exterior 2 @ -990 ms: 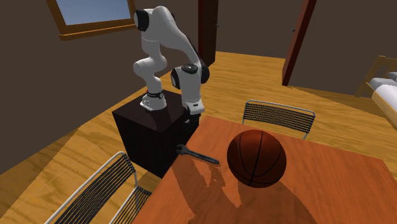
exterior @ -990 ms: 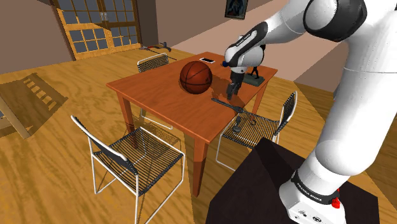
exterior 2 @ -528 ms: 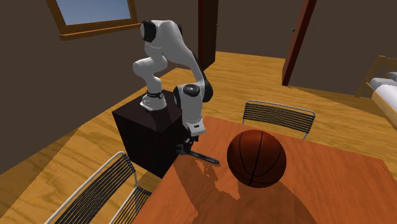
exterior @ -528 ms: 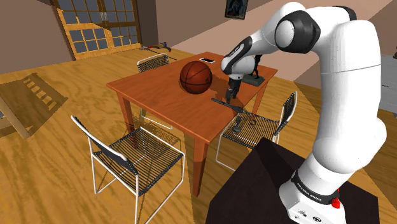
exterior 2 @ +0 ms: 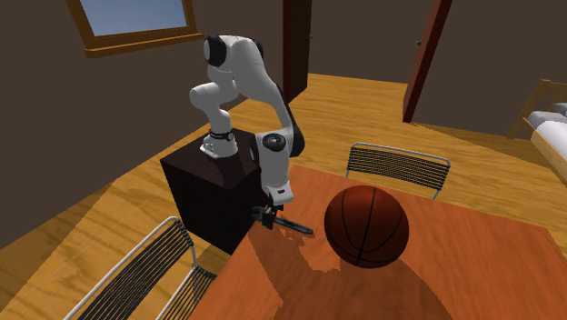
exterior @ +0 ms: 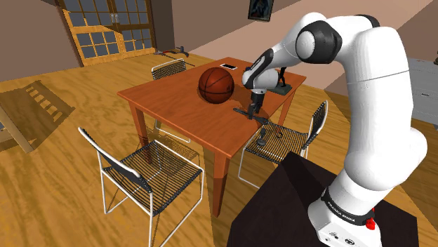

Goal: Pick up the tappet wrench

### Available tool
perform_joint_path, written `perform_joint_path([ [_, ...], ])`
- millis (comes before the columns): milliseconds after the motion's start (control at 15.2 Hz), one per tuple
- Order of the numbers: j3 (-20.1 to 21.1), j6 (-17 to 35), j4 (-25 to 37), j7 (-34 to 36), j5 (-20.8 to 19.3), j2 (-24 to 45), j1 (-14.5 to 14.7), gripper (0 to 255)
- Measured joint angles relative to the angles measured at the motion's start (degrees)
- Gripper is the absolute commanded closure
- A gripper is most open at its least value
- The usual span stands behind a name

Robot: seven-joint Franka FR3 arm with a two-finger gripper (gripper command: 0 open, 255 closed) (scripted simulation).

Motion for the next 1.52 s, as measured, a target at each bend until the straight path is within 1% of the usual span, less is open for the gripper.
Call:
perform_joint_path([
  [132, -0.3, 0.8, 0.1, 0.0, 0.0, -0.2, -0.2, 255],
  [660, -0.3, 0.5, 0.2, 0.0, 0.0, -0.2, -0.2, 255],
  [1518, -1.7, -6.1, 0.2, 1.5, -2.4, -6.2, 1.2, 255],
])
